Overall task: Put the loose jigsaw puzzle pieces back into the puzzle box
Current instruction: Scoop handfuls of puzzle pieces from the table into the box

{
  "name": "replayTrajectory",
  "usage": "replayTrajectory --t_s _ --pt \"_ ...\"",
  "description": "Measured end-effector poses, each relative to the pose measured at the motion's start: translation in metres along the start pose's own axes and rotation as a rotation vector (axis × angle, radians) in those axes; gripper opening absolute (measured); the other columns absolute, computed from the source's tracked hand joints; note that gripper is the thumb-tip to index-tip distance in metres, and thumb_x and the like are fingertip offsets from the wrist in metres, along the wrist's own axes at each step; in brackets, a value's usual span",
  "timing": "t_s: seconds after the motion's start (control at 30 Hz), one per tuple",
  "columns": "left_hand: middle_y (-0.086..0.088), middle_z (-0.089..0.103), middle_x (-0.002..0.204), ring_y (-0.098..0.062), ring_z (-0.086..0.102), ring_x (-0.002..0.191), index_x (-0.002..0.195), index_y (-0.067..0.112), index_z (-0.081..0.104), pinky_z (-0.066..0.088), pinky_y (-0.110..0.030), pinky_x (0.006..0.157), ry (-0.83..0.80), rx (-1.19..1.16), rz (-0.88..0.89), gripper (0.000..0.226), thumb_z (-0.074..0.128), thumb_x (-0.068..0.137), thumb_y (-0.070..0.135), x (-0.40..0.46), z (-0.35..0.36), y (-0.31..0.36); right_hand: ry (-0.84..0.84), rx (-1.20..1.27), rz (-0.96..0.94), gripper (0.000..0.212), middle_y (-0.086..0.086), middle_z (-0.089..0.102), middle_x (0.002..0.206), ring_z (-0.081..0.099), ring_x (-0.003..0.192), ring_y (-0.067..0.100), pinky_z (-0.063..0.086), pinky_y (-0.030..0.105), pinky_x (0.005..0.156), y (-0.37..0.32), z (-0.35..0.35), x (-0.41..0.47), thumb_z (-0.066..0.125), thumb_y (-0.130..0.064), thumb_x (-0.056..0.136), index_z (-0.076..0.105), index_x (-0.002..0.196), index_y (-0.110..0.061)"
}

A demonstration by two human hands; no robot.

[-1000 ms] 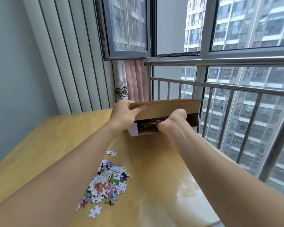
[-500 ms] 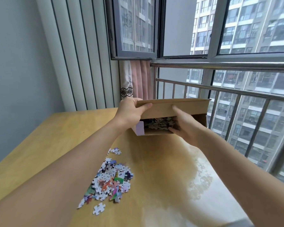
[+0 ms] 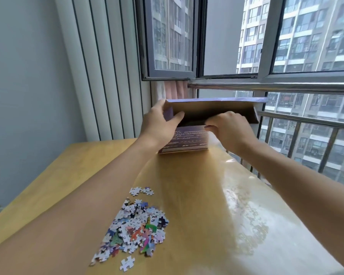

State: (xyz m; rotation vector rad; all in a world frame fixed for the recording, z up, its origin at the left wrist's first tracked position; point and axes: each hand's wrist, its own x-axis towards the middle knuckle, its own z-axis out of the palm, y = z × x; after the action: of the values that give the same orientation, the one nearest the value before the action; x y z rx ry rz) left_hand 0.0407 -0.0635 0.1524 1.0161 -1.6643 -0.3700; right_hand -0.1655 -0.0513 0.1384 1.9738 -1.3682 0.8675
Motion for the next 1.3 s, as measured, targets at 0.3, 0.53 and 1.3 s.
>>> replayTrajectory --t_s 0.3,0.53,1.3 --pt "0.006 0.063 0.117 -0.015 0.058 0.107 0.129 0.023 0.057 0.041 -0.024 0.083 -0.073 -0.014 -0.056 0.034 0.062 0.097 0.033 -0.004 -0.005 -0.013 0.010 0.077 -0.059 0.010 0.005 0.077 0.087 0.071 0.077 0.032 0.057 0.042 0.066 0.001 0.005 -0.008 0.069 -0.014 0.092 0.079 0.092 -0.015" --pt "0.010 0.071 0.079 -0.014 0.063 0.080 0.086 0.027 0.072 0.048 -0.032 0.073 -0.110 0.048 -0.144 0.032 0.058 0.095 0.055 -0.019 0.007 -0.041 -0.254 0.063 0.030 0.013 -0.002 0.076 0.087 0.068 0.079 0.029 0.053 0.036 0.066 0.000 0.026 -0.039 0.066 -0.024 0.094 0.078 0.088 -0.023" --pt "0.006 0.066 0.123 -0.014 0.060 0.117 0.118 0.027 0.067 0.052 -0.035 0.095 -0.487 0.284 -0.328 0.032 0.075 0.088 0.035 -0.067 -0.073 -0.108 -1.003 0.446 -0.057 0.096 -0.002 0.055 0.145 0.057 0.124 0.014 0.047 0.022 0.098 -0.144 0.028 -0.043 0.090 -0.046 0.068 0.045 0.148 -0.019"
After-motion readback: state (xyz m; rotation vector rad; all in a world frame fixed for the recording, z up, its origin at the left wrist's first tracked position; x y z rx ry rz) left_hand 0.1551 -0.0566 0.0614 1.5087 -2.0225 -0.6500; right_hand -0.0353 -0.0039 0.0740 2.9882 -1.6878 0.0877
